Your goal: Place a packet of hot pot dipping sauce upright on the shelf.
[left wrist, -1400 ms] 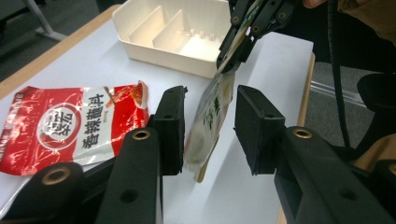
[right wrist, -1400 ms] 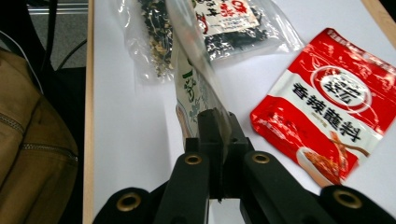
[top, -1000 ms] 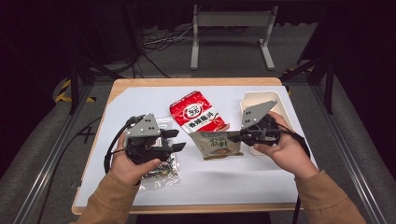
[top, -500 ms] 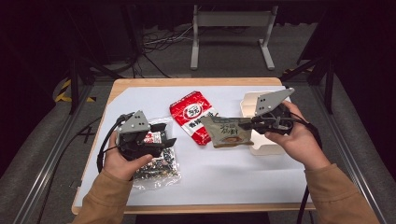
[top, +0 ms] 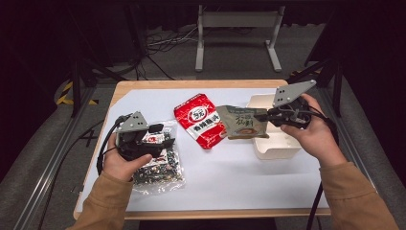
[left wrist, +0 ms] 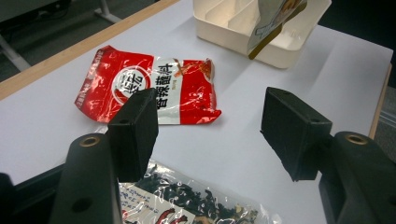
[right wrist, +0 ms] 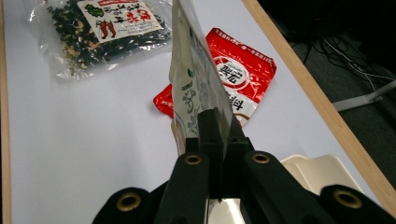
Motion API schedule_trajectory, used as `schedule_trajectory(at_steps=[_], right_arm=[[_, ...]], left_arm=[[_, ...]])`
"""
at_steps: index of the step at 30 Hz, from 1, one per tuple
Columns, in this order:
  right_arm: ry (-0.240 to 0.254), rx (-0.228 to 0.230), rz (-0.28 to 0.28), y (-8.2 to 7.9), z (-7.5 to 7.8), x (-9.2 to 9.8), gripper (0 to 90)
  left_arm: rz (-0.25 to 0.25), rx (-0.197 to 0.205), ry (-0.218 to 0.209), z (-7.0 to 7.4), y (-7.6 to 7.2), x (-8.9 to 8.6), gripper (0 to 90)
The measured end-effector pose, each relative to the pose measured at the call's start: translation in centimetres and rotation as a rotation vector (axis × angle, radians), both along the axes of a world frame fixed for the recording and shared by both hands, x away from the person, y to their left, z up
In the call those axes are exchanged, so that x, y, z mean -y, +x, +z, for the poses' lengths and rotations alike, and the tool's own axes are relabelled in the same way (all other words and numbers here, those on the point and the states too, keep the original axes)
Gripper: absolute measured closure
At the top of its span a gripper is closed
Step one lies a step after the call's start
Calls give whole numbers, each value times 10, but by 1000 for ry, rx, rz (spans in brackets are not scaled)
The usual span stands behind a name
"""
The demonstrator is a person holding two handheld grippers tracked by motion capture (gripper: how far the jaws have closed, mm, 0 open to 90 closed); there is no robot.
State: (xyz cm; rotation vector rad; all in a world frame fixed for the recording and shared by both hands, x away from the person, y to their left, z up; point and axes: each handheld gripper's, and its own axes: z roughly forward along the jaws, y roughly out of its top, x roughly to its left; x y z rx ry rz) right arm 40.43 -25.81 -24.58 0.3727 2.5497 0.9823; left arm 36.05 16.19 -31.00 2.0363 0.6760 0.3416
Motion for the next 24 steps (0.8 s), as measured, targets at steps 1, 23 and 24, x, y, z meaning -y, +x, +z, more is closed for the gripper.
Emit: schedule_trajectory(at_steps=[1,23,24], right_arm=[[2,4,-2,1,1,1,900],[17,54,-64,32,12,26,900],[19,57,-66,34,13,27,900]], left_arm=[[7,1,6,-1,1,-1,372],[40,-16,18,-11,9,-7,368],[41,-14,19,-11,9,-7,367]])
